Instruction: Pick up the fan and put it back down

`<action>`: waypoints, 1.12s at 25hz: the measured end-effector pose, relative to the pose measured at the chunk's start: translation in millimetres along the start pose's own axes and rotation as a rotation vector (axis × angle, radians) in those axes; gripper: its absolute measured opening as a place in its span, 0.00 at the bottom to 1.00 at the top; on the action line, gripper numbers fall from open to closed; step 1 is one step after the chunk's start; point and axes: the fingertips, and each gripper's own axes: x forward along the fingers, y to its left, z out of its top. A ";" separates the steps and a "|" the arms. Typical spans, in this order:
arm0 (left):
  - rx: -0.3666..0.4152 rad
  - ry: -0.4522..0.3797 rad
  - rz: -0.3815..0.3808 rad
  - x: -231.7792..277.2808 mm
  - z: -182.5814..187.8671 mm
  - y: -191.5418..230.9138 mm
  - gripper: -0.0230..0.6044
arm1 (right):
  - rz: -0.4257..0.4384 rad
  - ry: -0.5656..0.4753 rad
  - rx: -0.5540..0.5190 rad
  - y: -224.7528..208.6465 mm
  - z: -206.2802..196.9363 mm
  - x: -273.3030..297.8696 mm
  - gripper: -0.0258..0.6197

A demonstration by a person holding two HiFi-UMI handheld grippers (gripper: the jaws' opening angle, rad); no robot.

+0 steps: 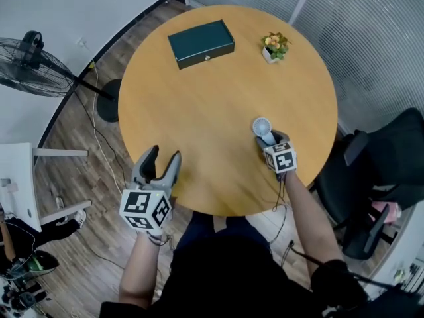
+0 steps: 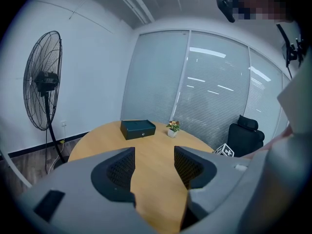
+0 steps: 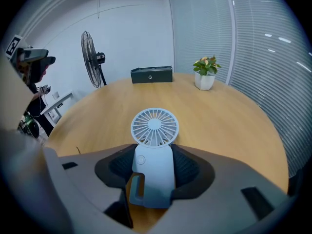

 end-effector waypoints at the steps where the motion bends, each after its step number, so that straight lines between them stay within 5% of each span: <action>1: 0.000 -0.001 -0.002 -0.9 1.0 -1.4 0.43 | 0.002 -0.008 0.006 0.7 -0.1 -3.0 0.38; 28: 0.026 -0.092 -0.071 -45.4 24.2 -76.3 0.43 | 0.049 -0.502 0.122 50.7 107.7 -204.5 0.38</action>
